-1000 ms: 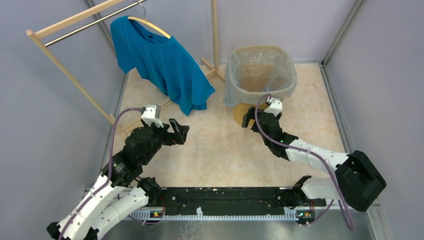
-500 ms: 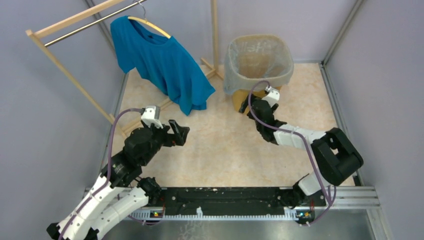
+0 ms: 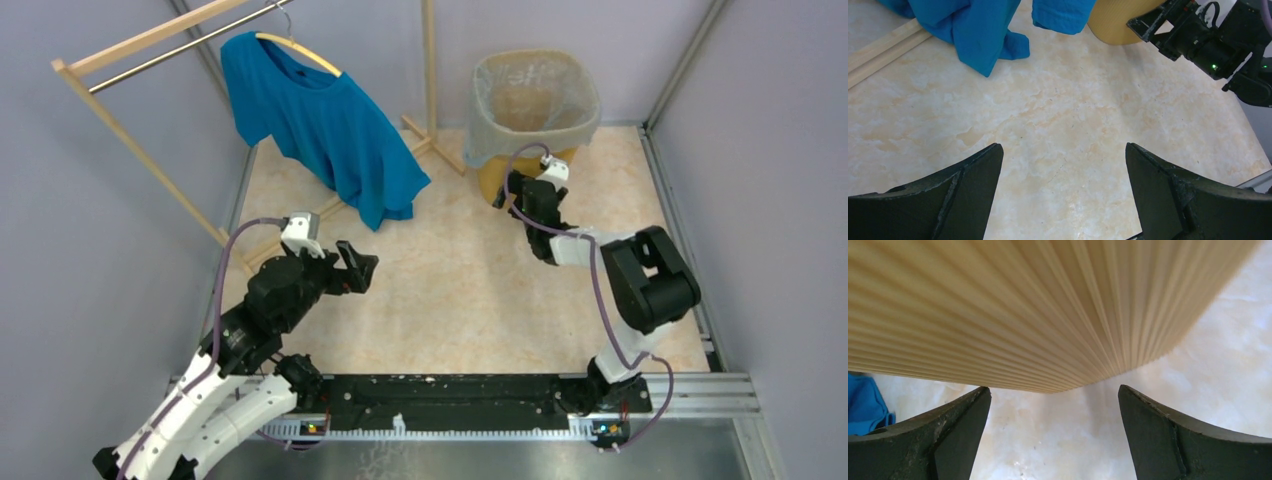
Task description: Put the trash bags into the trash bin
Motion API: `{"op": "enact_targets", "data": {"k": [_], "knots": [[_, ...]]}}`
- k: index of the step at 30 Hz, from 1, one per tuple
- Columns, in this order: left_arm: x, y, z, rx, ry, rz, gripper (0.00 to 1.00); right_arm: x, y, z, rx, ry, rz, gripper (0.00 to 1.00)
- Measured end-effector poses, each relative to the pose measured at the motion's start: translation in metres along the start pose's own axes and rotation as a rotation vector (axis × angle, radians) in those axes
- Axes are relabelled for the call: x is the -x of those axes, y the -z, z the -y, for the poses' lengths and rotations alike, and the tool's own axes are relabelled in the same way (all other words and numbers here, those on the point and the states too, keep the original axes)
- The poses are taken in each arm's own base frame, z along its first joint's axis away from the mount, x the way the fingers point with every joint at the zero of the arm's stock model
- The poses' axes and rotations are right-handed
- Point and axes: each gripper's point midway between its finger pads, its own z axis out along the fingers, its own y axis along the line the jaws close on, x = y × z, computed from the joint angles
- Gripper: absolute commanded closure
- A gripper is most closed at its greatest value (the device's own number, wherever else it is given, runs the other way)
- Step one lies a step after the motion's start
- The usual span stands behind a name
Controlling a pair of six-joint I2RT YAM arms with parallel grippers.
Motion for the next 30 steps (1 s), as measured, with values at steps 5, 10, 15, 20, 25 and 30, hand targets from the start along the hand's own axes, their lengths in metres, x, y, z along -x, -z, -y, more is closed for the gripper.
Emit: {"op": "enact_targets", "data": {"k": [5,10,15,20,25,30], "knots": [[-0.004,-0.008,0.002,0.005,-0.006,-0.024,0.01,-0.002,-0.023,-0.024,0.104,0.060,-0.037,0.01],[0.001,-0.010,0.003,0.013,-0.014,-0.023,0.01,-0.003,-0.008,-0.034,0.152,0.053,-0.111,0.01],[0.024,-0.007,0.007,0.015,-0.038,0.031,0.01,0.020,0.063,-0.040,0.250,0.048,-0.174,0.01],[0.055,-0.001,0.012,0.022,-0.069,0.103,0.01,0.078,0.156,-0.045,0.377,0.086,-0.103,0.01],[0.112,0.020,0.026,-0.003,-0.082,0.261,0.01,0.166,0.251,-0.047,0.452,0.116,0.078,0.01],[0.168,0.049,0.041,-0.048,-0.086,0.429,0.01,0.264,0.348,-0.055,0.551,0.093,0.345,0.01]]}}
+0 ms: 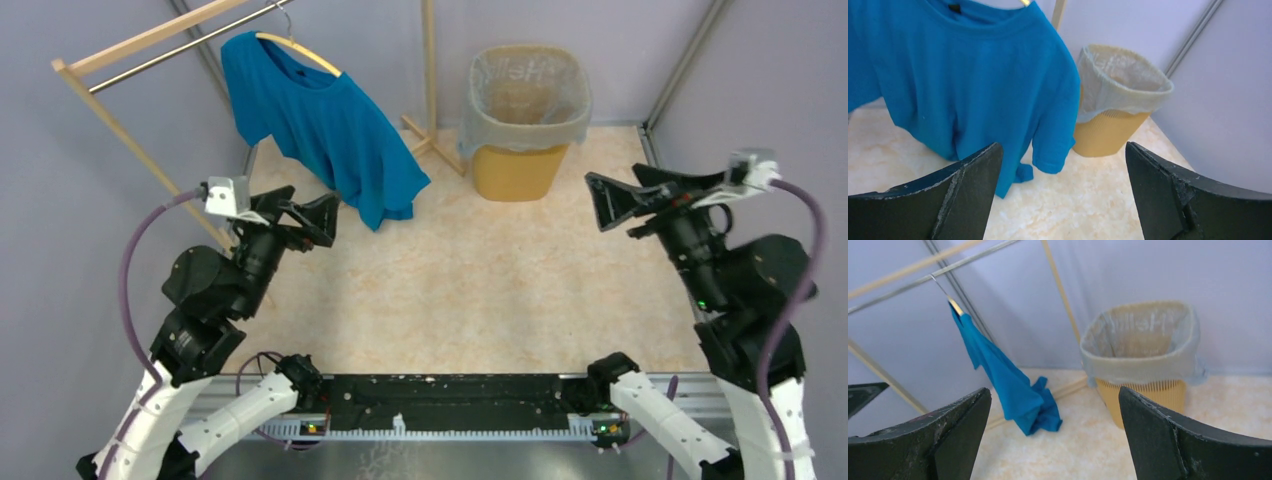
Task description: Put the trash bags into the trash bin
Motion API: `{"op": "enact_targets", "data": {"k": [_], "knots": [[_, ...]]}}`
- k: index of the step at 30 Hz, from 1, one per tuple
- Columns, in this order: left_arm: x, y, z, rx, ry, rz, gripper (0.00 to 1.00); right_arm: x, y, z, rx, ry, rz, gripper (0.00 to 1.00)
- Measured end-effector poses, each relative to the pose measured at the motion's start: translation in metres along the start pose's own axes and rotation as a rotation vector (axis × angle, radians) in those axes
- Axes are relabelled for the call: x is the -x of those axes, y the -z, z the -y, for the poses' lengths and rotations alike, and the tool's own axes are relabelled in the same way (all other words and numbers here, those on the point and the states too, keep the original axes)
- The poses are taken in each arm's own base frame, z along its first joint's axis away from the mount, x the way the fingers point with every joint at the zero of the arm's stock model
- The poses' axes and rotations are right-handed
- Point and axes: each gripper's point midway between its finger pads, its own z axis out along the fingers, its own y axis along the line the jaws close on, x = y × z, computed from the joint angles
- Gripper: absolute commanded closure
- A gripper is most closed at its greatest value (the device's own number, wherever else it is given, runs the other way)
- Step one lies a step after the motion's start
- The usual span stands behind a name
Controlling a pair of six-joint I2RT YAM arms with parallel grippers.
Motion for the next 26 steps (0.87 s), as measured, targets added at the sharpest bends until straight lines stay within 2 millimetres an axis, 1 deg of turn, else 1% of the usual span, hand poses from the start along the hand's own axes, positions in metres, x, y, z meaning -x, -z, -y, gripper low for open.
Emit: {"op": "enact_targets", "data": {"k": [1,3,5,9,16,23,26], "knots": [[0.007,0.001,0.001,-0.003,-0.002,0.018,0.01,0.018,0.009,-0.006,0.016,0.001,0.046,0.01],[0.022,0.004,0.001,-0.005,-0.011,0.050,0.01,0.039,0.023,-0.013,0.039,0.000,0.104,0.01],[0.032,0.007,0.000,0.002,-0.018,0.072,0.01,0.046,0.027,-0.017,0.053,0.000,0.121,0.01],[0.043,0.012,-0.003,0.016,-0.022,0.098,0.01,0.039,0.022,-0.019,0.066,0.006,0.090,0.01],[0.042,0.022,-0.015,0.060,-0.037,0.087,0.01,0.030,0.017,-0.015,0.058,0.009,0.068,0.01],[0.042,0.022,-0.018,0.080,-0.041,0.085,0.01,0.021,0.018,-0.007,0.027,0.007,0.068,0.01],[0.041,0.022,-0.018,0.081,-0.043,0.083,0.01,0.017,0.019,-0.007,0.035,0.009,0.065,0.01]]}}
